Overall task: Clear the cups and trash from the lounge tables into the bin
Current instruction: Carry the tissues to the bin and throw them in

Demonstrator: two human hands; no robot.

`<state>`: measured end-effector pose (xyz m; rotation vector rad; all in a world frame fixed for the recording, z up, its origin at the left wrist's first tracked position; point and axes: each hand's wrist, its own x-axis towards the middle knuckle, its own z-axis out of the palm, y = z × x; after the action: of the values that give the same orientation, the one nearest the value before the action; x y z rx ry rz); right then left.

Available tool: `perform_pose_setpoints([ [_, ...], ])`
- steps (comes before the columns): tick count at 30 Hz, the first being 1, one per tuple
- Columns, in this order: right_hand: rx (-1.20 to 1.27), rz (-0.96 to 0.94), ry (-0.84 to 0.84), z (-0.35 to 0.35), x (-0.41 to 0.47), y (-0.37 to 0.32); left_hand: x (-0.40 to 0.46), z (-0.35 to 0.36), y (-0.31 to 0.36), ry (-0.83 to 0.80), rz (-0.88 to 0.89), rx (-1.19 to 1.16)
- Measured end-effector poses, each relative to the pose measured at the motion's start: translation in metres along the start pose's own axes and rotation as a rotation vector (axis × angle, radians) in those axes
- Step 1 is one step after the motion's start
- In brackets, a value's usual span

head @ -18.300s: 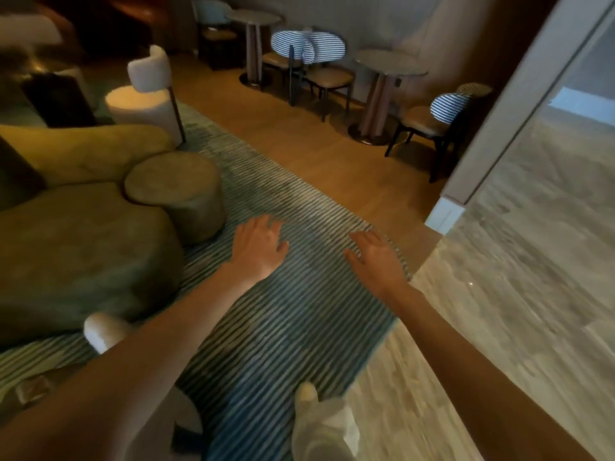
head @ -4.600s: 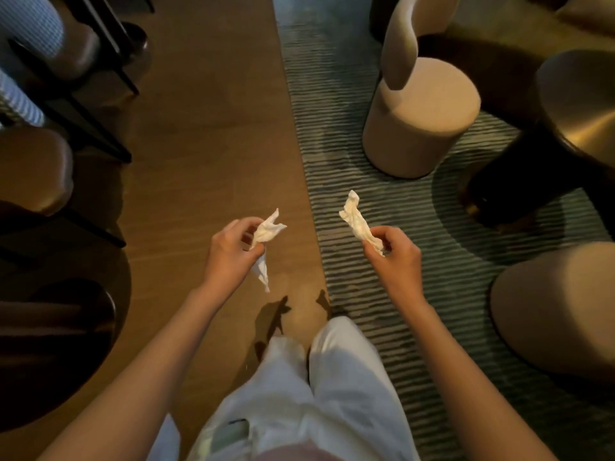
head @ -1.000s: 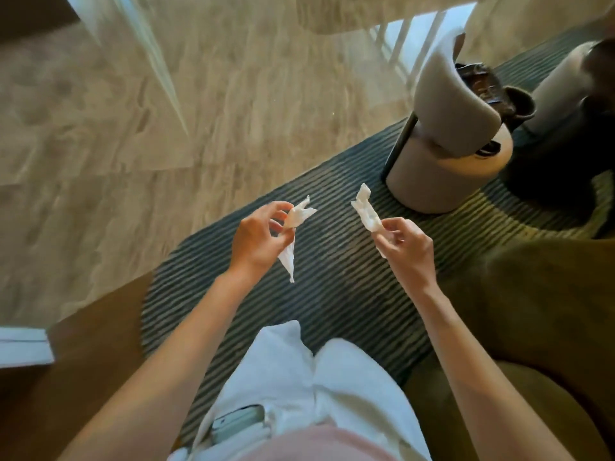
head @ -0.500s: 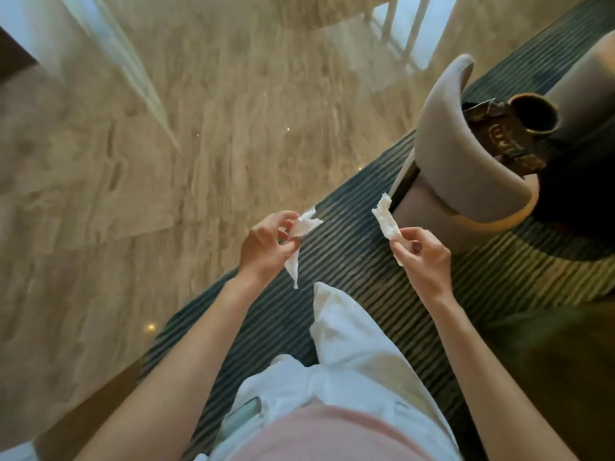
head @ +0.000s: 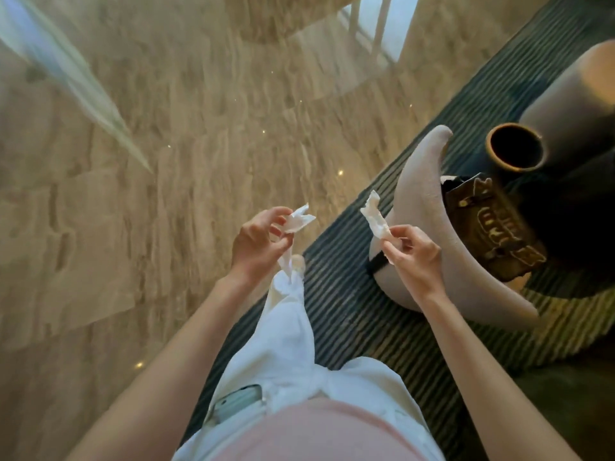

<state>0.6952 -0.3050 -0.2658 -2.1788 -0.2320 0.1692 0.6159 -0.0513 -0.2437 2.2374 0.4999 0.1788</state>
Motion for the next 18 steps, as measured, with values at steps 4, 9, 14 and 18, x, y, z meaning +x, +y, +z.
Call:
perform_pose_setpoints([
  [4,0.004,0.092,0.062,0.009,0.103,-0.014,0.125,0.007,0.005,-0.055,0.048,-0.037],
  [9,0.005,0.146,0.241,0.005,0.217,-0.022,0.269,0.03,0.035,-0.189,0.16,-0.068],
  [14,0.025,0.261,0.392,-0.009,0.305,0.006,0.381,0.083,0.079,-0.325,0.295,0.012],
  [18,0.054,0.386,0.443,-0.028,0.378,0.052,0.466,0.144,0.126,-0.414,0.395,0.076],
])
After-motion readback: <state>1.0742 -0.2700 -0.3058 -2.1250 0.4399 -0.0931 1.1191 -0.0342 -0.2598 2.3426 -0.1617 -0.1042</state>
